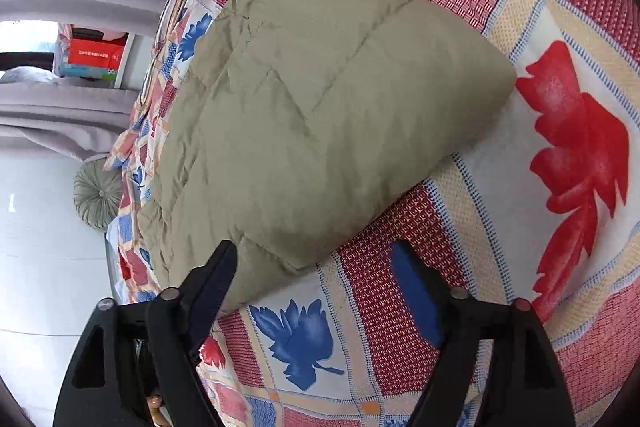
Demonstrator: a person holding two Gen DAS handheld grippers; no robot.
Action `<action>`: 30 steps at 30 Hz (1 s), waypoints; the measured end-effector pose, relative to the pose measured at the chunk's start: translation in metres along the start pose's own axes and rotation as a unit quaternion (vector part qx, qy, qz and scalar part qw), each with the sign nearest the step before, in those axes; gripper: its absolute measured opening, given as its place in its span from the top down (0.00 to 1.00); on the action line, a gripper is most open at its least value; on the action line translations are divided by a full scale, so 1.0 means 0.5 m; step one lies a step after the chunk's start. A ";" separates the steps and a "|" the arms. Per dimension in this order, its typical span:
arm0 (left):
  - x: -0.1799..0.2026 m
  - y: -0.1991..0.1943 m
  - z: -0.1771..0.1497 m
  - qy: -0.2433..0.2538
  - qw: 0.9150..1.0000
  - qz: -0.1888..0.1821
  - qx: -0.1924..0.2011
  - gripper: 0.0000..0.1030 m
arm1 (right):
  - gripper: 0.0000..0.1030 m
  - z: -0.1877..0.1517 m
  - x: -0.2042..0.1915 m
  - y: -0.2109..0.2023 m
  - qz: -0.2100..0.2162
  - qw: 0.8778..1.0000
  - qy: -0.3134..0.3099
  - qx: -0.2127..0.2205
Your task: Fold large clothes
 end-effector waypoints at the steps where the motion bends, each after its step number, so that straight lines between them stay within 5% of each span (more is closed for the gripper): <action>1: -0.003 0.010 0.006 0.001 1.000 0.004 0.001 0.08 | 0.18 0.000 0.000 0.010 0.005 1.000 0.004 -0.002; 9: 0.022 0.049 0.089 -0.013 0.999 -0.001 0.043 0.08 | 0.18 0.045 -0.022 0.090 0.058 0.997 0.048 -0.013; 17: 0.006 0.111 0.114 -0.017 0.997 0.047 0.062 0.09 | 0.17 0.091 -0.038 0.164 0.078 0.994 0.075 -0.015; 18: 0.006 0.111 0.116 -0.015 0.997 0.051 0.062 0.13 | 0.17 0.093 -0.039 0.166 0.078 0.994 0.078 -0.013; 21: 0.017 0.103 0.121 -0.011 0.997 0.042 0.058 0.47 | 0.21 0.092 -0.042 0.168 0.078 0.993 0.086 -0.022; 23: 0.029 0.090 0.124 0.004 0.998 0.037 0.058 0.67 | 0.33 0.091 -0.045 0.168 0.085 0.991 0.096 -0.034; 27: 0.083 0.066 0.125 0.083 0.993 0.062 0.063 0.79 | 0.66 0.092 -0.061 0.152 0.081 0.992 0.085 -0.035; 30: 0.111 0.034 0.116 0.109 0.990 0.056 0.069 0.80 | 0.77 0.089 -0.077 0.130 0.084 0.993 0.073 -0.027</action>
Point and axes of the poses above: each gripper's, at about its wrist camera, not at the fingertips, and y roughly the way its jaws point, x to its right, z to its top, the point moved 9 cm from there along y, roughly the way its jaws point, and after that the axes turned 7 degrees about -z, right-handed, at the moved point
